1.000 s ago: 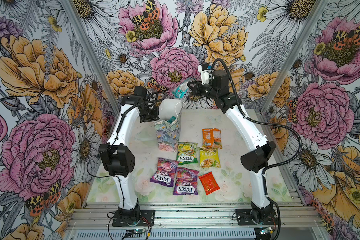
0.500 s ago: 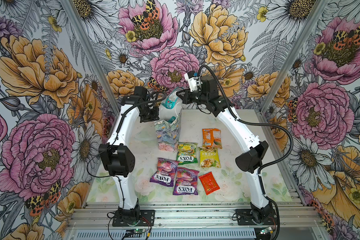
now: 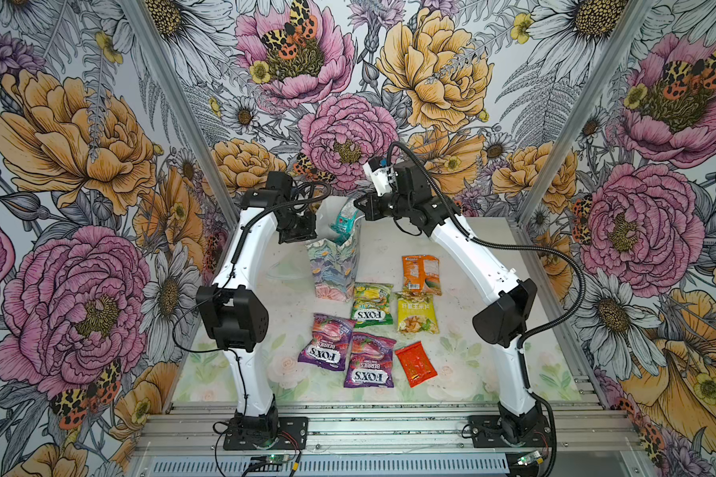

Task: Place the snacks into the paper bag
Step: Place the snack in the paper bag.

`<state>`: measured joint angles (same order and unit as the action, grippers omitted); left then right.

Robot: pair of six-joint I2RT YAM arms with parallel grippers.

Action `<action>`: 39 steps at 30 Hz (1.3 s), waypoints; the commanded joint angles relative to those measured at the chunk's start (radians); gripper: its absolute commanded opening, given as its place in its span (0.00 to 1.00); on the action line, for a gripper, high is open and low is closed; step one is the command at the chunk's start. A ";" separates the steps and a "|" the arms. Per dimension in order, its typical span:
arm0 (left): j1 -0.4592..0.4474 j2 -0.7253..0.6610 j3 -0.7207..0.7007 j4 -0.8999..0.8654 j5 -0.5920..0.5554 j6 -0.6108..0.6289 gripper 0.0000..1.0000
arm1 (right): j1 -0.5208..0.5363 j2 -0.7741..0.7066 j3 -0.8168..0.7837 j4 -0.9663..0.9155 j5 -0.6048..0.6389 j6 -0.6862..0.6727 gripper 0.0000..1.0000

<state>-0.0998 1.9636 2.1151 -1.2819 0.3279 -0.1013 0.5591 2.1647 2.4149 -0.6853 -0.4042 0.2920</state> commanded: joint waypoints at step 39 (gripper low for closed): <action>0.006 -0.025 0.005 -0.002 0.036 0.003 0.00 | 0.042 0.094 0.188 0.005 -0.012 -0.015 0.00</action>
<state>-0.0998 1.9636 2.1151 -1.2823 0.3286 -0.1013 0.6136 2.2711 2.5561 -0.7189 -0.4160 0.2714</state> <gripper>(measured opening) 0.045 0.042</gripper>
